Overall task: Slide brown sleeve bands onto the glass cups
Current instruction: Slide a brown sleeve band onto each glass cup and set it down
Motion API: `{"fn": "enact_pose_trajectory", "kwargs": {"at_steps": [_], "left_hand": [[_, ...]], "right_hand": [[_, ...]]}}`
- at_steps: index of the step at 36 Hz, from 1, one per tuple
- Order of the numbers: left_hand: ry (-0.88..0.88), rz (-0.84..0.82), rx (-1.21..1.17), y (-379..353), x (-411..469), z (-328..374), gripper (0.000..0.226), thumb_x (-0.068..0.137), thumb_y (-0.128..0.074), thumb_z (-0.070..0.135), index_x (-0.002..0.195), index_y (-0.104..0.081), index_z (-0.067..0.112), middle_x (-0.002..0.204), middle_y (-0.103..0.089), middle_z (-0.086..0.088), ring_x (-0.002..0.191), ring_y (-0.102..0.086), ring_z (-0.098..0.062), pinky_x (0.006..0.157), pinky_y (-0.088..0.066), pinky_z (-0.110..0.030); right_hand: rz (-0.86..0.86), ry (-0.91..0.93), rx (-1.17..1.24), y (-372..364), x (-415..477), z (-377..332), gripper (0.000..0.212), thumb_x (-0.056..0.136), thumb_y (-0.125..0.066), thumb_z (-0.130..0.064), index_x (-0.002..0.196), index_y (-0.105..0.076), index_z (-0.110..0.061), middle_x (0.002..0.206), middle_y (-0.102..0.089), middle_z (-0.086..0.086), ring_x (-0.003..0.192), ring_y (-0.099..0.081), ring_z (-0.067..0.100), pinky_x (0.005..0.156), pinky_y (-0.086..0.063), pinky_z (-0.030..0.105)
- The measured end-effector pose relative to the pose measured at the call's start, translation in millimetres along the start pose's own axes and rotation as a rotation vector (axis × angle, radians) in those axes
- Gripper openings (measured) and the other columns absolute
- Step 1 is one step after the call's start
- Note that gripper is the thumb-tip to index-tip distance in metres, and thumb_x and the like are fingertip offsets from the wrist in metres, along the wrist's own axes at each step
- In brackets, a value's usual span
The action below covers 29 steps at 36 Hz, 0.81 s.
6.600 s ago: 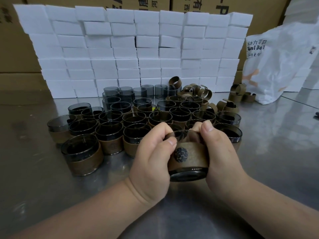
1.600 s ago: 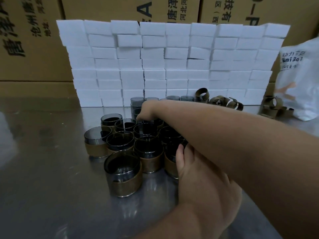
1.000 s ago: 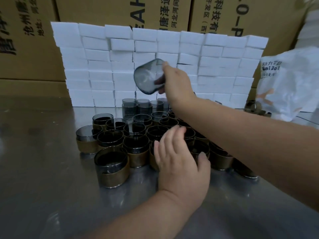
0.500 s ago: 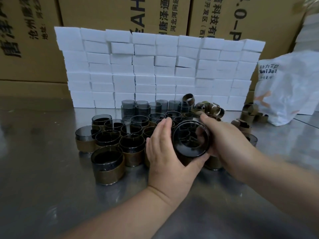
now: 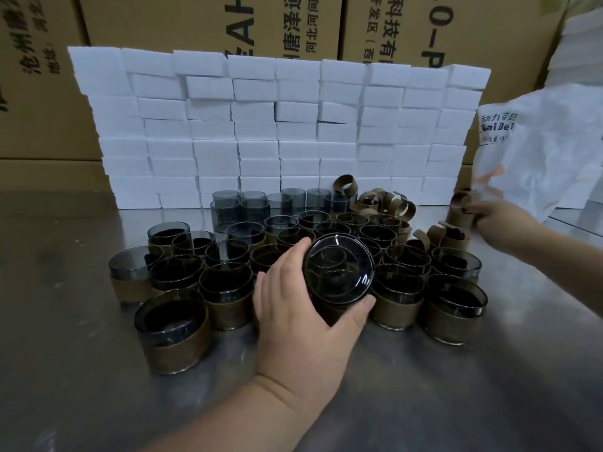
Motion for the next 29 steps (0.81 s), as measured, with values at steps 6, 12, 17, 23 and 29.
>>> {"fn": "enact_pose_trajectory", "kwargs": {"at_steps": [6, 12, 17, 23, 29], "left_hand": [[0.026, -0.012, -0.006, -2, -3, -6, 0.062, 0.059, -0.048, 0.068, 0.114, -0.022, 0.054, 0.115, -0.024, 0.039, 0.109, -0.017, 0.027, 0.110, -0.027, -0.048], [0.027, -0.003, 0.010, -2, -2, -5, 0.073, 0.059, -0.049, 0.066, 0.123, -0.026, 0.040, 0.114, -0.026, 0.036, 0.106, -0.022, 0.015, 0.107, -0.030, -0.049], [0.034, 0.008, 0.026, -1, 0, -4, 0.084, 0.061, -0.049, 0.066, 0.131, -0.041, 0.021, 0.112, -0.028, 0.035, 0.105, -0.023, 0.012, 0.106, -0.031, -0.050], [0.022, 0.017, 0.036, -2, 0, -4, 0.084, 0.062, -0.049, 0.064, 0.129, -0.046, 0.013, 0.110, -0.037, 0.023, 0.104, -0.025, 0.009, 0.103, -0.035, -0.050], [0.042, -0.001, 0.036, -3, -1, -7, 0.086, 0.061, -0.048, 0.067, 0.131, -0.043, 0.016, 0.110, -0.033, 0.025, 0.105, -0.023, 0.011, 0.106, -0.031, -0.044]], "right_hand": [[-0.251, 0.037, -0.140, -44, 1, 10, 0.056, 0.090, -0.058, -0.015, 0.142, -0.037, -0.015, 0.137, -0.049, 0.014, 0.117, -0.050, 0.031, 0.084, -0.037, 0.029], [-0.171, 0.026, -0.245, -51, 14, 11, 0.075, 0.082, -0.069, -0.030, 0.142, -0.030, -0.009, 0.136, -0.050, 0.016, 0.117, -0.052, 0.033, 0.093, -0.041, 0.036], [-0.111, 0.019, -0.330, -50, 19, 12, 0.069, 0.082, -0.067, -0.034, 0.138, -0.035, -0.011, 0.129, -0.055, 0.014, 0.112, -0.054, 0.033, 0.085, -0.045, 0.038], [0.048, 0.072, -0.203, -33, 26, 2, 0.043, 0.089, -0.056, -0.028, 0.127, -0.050, -0.009, 0.109, -0.063, 0.013, 0.096, -0.058, 0.031, 0.071, -0.038, 0.031], [0.106, 0.053, 0.037, -9, 34, -10, 0.027, 0.092, -0.046, -0.015, 0.107, -0.067, -0.006, 0.087, -0.061, 0.009, 0.072, -0.052, 0.022, 0.059, -0.037, 0.026]]}}
Point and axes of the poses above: each hand's wrist, its own x-axis towards the middle knuckle, its own y-axis out of the back of the hand, z = x × y, the point moved 8 cm from there along x, towards the middle knuckle
